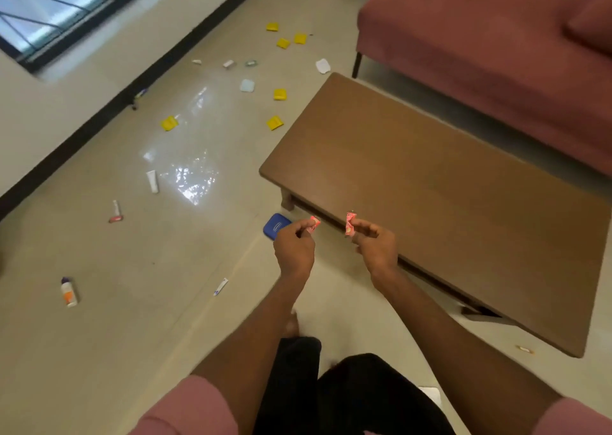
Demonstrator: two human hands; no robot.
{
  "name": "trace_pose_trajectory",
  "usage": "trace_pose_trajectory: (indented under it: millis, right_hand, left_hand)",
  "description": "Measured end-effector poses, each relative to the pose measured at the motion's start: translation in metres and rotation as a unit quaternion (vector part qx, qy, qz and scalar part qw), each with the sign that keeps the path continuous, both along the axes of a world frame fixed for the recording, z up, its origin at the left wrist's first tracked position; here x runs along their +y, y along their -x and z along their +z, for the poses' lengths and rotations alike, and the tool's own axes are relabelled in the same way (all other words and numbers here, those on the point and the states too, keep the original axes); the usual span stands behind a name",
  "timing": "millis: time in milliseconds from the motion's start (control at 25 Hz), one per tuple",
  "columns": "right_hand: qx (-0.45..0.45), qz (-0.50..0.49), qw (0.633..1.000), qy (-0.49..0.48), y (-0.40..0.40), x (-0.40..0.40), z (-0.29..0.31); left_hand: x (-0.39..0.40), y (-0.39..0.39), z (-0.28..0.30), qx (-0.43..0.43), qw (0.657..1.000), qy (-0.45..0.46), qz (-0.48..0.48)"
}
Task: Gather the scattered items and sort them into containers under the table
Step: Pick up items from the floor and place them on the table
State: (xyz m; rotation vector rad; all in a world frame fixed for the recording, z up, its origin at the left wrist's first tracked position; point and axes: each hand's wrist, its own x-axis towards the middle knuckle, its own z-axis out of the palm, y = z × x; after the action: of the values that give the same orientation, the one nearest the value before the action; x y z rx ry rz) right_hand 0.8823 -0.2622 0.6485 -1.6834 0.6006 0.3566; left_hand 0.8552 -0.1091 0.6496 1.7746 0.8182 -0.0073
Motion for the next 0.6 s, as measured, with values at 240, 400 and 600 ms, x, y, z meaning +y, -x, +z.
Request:
trace_pose_trajectory:
  millis: [240, 400, 600]
  right_hand:
    - [0.004, -0.008, 1.000, 0.020, -0.164, -0.001, -0.086]
    - [0.000, 0.020, 0.997, 0.068, -0.268, 0.004, -0.184]
    - [0.036, 0.058, 0.992, 0.108, -0.327, 0.002, -0.285]
  left_hand:
    - [-0.001, -0.156, -0.072, -0.007, 0.993, -0.085, -0.081]
    - [-0.002, -0.248, -0.154, 0.025, 0.986, -0.110, -0.126]
    - [-0.012, -0.298, -0.233, 0.093, 0.979, -0.115, -0.138]
